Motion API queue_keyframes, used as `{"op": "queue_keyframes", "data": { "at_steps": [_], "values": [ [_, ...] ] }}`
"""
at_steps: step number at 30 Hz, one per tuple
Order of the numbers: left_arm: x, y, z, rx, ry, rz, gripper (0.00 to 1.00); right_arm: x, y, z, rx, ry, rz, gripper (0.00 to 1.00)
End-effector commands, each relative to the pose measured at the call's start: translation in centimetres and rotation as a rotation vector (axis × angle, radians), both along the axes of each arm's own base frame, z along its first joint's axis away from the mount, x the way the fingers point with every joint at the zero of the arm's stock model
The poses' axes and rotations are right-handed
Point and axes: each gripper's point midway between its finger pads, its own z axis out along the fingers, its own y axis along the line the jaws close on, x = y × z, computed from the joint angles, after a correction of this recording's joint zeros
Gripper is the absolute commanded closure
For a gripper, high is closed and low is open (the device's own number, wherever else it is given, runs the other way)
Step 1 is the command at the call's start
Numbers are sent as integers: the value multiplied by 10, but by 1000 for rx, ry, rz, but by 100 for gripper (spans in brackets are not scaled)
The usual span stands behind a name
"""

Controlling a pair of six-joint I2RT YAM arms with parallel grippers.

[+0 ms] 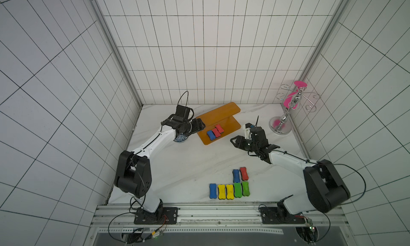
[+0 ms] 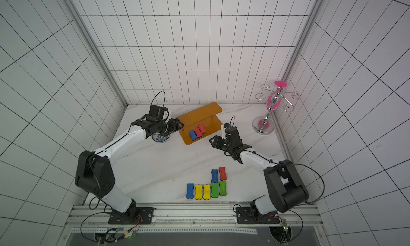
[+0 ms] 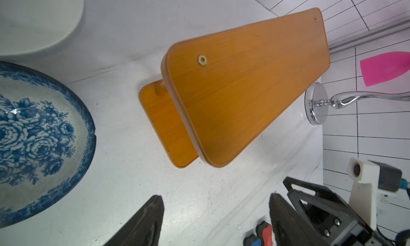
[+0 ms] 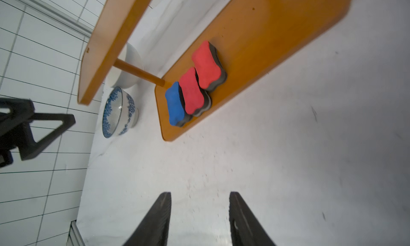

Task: Remove the whiteboard erasers from the shelf
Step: Pick up the whiteboard eraser from the shelf.

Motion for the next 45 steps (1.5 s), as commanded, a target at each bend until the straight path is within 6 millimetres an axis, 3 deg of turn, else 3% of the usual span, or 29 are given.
{"op": "queue_keyframes", "data": {
  "at_steps": [1,6,12,18,32,41,45],
  "values": [
    [14,-2,2,-11,2,10,22,47,14,22,155,-93,37,57],
    [21,-4,-12,2,18,16,24,92,9,-1,235,-71,-6,60],
    [21,-3,-30,11,51,12,24,119,24,-23,289,-38,8,60],
    [21,-2,-34,11,61,9,25,136,38,-44,331,2,20,60],
    [22,0,-35,3,66,6,24,126,67,-77,312,68,66,59],
    [20,1,-35,2,68,5,24,116,65,-101,256,112,48,60],
    [19,1,-35,2,66,6,25,113,56,-118,183,136,19,66]
  ]
}}
